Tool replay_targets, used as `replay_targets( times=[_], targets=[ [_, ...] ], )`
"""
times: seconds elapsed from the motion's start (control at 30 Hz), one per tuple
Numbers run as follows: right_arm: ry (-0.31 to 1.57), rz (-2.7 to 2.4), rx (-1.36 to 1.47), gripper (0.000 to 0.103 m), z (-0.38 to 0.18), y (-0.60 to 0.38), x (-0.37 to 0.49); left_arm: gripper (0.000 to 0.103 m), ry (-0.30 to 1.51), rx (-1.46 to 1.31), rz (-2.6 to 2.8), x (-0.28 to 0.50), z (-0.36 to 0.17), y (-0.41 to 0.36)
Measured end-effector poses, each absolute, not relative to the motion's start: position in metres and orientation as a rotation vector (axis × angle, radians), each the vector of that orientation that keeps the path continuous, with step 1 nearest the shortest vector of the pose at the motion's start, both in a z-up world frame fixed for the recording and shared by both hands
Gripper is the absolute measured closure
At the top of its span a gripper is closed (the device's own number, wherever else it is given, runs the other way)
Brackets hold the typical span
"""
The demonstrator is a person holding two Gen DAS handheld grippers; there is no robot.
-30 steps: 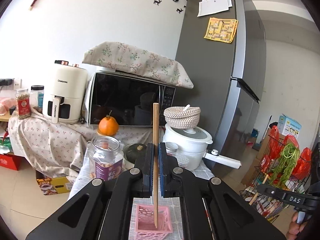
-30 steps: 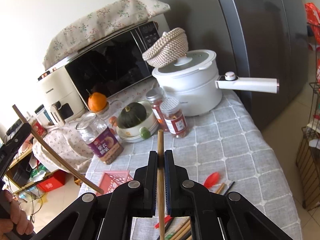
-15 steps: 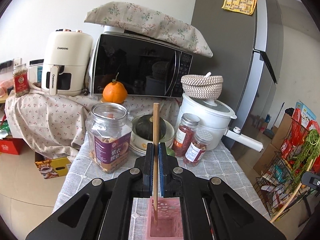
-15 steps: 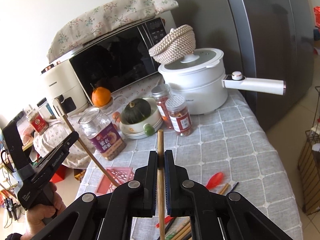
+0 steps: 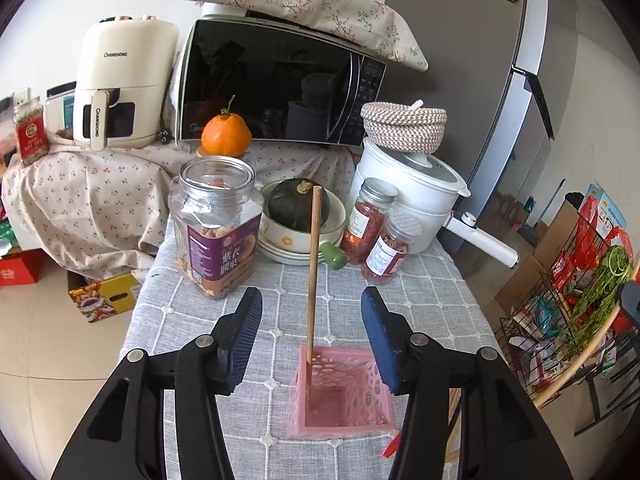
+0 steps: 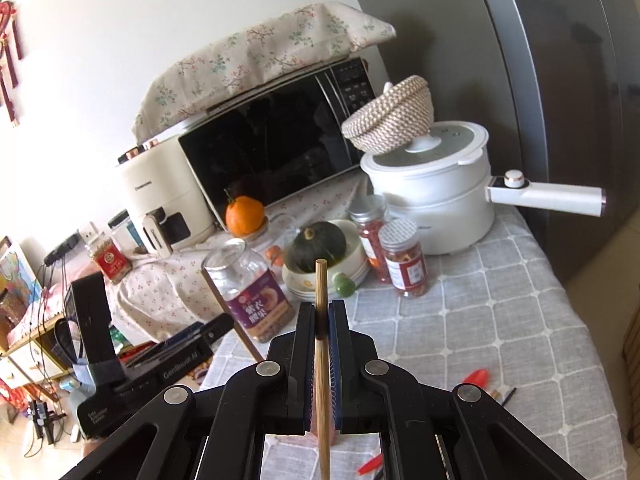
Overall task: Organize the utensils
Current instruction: 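Lower the left tool's chopstick into the pink basket while the right tool inserts its chopstick too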
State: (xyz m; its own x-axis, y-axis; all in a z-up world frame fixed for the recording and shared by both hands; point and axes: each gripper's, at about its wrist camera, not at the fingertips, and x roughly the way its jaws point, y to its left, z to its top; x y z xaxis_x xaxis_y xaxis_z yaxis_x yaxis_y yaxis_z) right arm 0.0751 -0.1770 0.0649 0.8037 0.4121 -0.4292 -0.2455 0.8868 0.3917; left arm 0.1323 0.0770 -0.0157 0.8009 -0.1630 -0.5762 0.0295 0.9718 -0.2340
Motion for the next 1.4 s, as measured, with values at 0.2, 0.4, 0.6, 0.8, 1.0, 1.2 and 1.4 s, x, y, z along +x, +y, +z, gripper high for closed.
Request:
replay_targets(
  times=[0.2,0.4,0.6,0.8,1.0,1.2,1.4],
  targets=[
    [0.449,0.375,0.380,0.098,0.082,-0.165,0.079,0.040,0.670,-0.140,-0.067,0.104,-0.013,0.096],
    [0.404,0.358,0.409,0.098,0.079,-0.152,0.096,0.040,0.728,-0.125,-0.072,0.093,-0.025,0.111],
    [0.416,0.307,0.357,0.098,0.063,-0.131,0.121,0.040,0.770,-0.112,-0.076,0.096,-0.035,0.116],
    [0.496,0.297,0.351,0.098,0.034,-0.119,0.148,0.040,0.804,-0.116,-0.093,0.101,-0.043,0.114],
    [0.588,0.307,0.355,0.098,0.009,-0.111,0.168,0.040,0.818,-0.111,-0.105,0.103,-0.045,0.110],
    [0.634,0.307,0.384,0.091,-0.006,-0.114,0.178,0.040,0.826,-0.119,-0.116,0.103,-0.045,0.106],
    [0.622,0.321,0.398,0.052,0.004,-0.124,0.170,0.038,0.852,-0.114,-0.140,0.103,-0.047,0.099]
  ],
)
